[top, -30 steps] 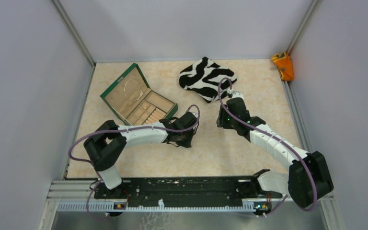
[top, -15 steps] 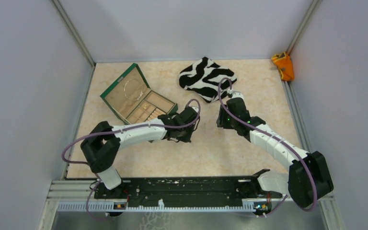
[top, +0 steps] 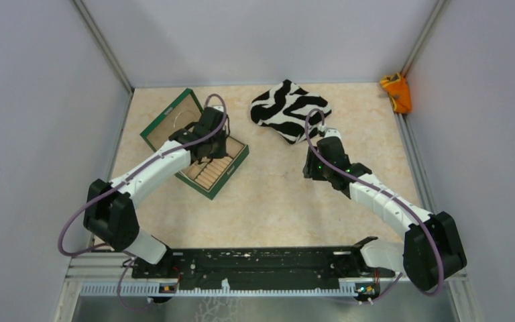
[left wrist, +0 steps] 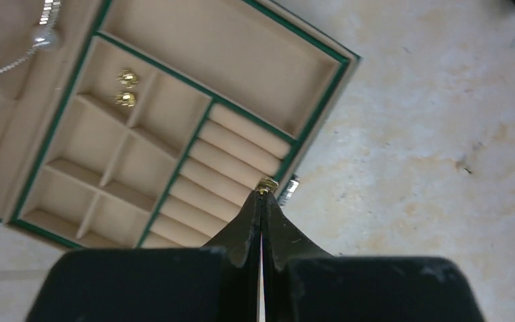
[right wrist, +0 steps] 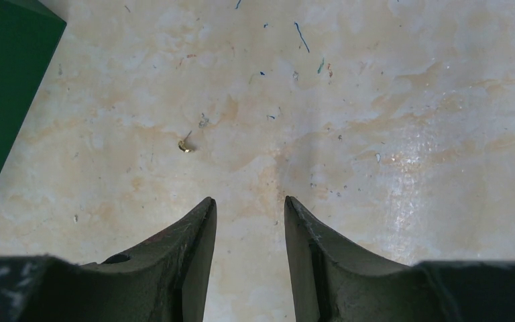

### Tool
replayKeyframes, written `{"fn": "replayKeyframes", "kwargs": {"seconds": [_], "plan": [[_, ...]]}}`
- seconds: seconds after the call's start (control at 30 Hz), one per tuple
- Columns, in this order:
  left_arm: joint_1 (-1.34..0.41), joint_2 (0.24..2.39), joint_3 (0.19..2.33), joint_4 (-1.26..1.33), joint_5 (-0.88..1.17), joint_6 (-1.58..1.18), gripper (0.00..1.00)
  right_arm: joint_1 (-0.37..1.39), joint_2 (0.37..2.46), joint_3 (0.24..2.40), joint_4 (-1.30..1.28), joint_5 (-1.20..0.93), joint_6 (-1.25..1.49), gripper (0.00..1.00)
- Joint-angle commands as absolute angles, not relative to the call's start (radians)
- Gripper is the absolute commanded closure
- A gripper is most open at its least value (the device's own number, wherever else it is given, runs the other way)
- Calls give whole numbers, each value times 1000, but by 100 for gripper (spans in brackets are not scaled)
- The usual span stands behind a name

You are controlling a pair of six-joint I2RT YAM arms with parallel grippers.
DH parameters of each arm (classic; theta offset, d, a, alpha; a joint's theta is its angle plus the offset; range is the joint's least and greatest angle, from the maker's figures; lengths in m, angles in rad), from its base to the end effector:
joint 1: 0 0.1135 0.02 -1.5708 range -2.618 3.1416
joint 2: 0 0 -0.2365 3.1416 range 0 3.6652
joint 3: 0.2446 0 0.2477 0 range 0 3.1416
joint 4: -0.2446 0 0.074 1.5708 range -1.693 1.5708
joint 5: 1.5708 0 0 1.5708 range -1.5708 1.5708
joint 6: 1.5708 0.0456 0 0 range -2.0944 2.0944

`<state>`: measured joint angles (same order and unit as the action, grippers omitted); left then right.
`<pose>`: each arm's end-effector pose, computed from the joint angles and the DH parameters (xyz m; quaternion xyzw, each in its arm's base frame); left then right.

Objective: Organize the mixed jewelry

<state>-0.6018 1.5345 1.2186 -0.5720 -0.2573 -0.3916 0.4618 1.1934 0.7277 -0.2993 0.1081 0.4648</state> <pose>0.2811 -0.1790 0.2406 0.0553 0.9338 -0.0520 0.3496 0.2355 0.1117 0.1964 0.0226 0.9186 0.1305 0.3725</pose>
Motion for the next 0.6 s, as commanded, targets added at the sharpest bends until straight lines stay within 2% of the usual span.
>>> {"fn": "replayKeyframes", "kwargs": {"seconds": [0.0,0.3,0.57], "plan": [[-508,1510,1231,-629,-293,-361,100,459,1192,769,-252,112,464,58],[-388,1564,1192,-585,-306,-339,100,459,1195,776,-253,110,464,58],[-358,1613,1162,-567,-266,-339,100,459,1192,777,-259,114,462,58]]}}
